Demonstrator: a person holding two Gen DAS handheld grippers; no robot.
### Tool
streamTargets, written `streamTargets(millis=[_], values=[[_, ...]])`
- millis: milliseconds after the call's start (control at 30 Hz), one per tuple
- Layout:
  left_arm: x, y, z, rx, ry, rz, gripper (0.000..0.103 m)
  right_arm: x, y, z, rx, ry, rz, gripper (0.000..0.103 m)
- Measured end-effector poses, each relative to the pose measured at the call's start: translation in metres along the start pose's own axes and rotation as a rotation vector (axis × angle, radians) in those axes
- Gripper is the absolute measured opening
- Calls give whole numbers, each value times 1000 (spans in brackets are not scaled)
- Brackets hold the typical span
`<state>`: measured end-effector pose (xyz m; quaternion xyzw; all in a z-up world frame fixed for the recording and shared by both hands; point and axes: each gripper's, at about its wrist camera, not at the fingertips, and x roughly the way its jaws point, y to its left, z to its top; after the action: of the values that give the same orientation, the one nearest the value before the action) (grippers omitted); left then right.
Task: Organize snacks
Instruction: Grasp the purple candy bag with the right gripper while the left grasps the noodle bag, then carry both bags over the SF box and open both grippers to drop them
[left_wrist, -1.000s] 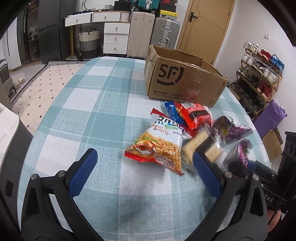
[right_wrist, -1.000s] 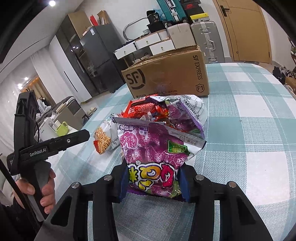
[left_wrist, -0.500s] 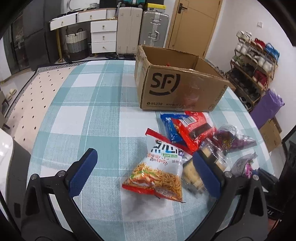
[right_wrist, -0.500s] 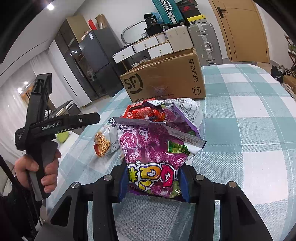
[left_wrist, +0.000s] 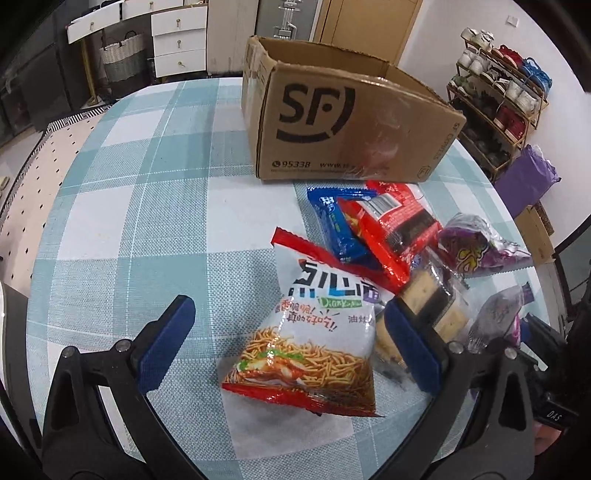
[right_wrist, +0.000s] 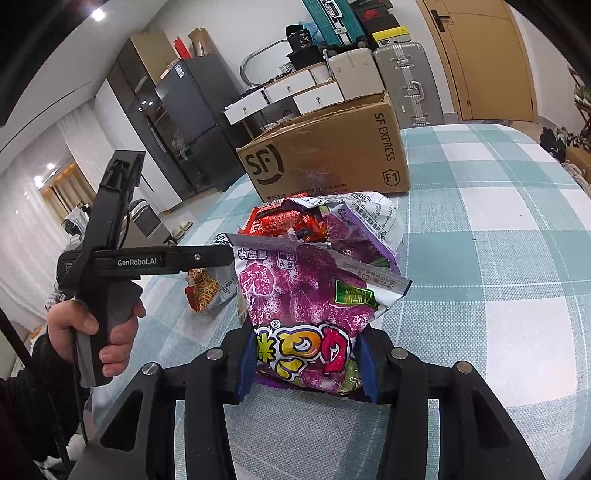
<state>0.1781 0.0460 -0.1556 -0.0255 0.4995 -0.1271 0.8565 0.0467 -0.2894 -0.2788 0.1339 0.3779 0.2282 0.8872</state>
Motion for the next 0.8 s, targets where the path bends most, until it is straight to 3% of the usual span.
streamTargets(millis=[133,233,333,433,667,800], values=[[4,1,3,-5,7,-7,96,0,-4,0,21,0,5,46],[3,-1,4,14,1,-9,82,1,-2,0,15,3,-14,46],[-4,-2,2,16,-8,-52,57,0,4,-1,-9,2,-24,46],[-10,-5,-1,27,-19,-49,48,-1,6,-1,-25,0,-26,46],[-31,-5,-18,4,-36,-67,44,-2,5,-1,-20,-8,-43,46],[-58,-6,-34,-19,-100,-67,44,-10,11,-3,-48,-47,-55,46]])
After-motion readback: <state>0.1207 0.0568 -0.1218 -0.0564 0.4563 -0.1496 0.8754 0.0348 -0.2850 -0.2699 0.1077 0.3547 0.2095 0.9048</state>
